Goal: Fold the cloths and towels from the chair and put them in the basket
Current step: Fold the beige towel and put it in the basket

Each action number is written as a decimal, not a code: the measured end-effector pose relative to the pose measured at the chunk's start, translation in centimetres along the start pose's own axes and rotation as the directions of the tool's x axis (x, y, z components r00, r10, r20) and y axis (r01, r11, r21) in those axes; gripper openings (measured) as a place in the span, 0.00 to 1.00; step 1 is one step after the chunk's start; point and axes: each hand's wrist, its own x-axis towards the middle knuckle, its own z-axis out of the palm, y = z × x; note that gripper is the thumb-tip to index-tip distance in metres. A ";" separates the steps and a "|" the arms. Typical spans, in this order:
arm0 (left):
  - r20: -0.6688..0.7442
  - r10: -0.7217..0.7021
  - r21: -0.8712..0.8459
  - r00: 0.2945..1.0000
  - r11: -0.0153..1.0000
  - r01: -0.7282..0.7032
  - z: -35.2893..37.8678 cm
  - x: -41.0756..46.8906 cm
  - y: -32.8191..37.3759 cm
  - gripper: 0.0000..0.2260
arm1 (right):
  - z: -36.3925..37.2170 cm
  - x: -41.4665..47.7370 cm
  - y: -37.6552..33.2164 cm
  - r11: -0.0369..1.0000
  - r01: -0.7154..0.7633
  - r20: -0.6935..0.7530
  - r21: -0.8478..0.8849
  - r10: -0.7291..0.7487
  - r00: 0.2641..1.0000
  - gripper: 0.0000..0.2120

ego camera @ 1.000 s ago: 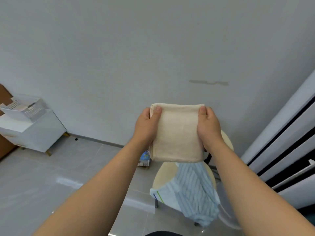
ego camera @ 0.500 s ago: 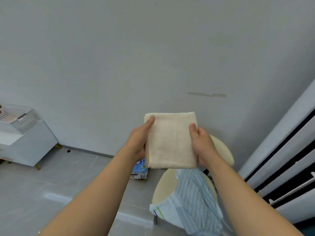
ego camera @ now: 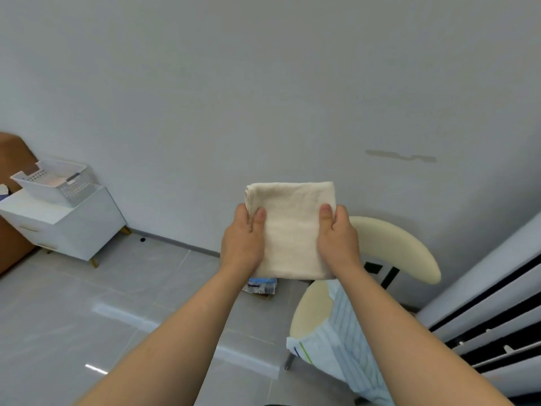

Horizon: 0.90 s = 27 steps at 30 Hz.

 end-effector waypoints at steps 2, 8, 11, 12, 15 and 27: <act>-0.031 0.012 0.059 0.999 0.998 -0.010 -1.9 0.3 -1.3 0.13 | 2.3 -0.8 -0.7 1.000 -0.006 0.013 0.012 0.006 1.000 0.18; 0.026 -0.174 -0.011 0.984 0.985 0.174 -7.7 3.0 -5.8 0.15 | 9.2 -2.1 -2.8 0.999 -0.031 0.085 0.009 0.031 0.996 0.18; 0.141 -0.377 -0.139 0.915 0.908 0.395 -10.0 5.2 -8.3 0.19 | 12.9 -1.5 -3.4 0.998 -0.055 0.110 -0.002 0.055 0.992 0.18; 0.196 -0.441 -0.191 0.876 0.859 0.475 -10.6 6.0 -9.2 0.19 | 14.3 -1.1 -3.6 0.998 -0.065 0.125 -0.007 0.065 0.990 0.18; 0.226 -0.513 -0.246 0.828 0.792 0.558 -12.2 8.8 -12.2 0.15 | 18.9 0.2 -4.0 0.996 -0.084 0.170 -0.016 0.085 0.982 0.18; -0.080 -0.375 0.336 0.923 0.862 0.380 -25.6 26.0 -21.7 0.15 | 42.8 8.3 -13.0 0.989 -0.144 0.359 0.019 0.128 0.925 0.20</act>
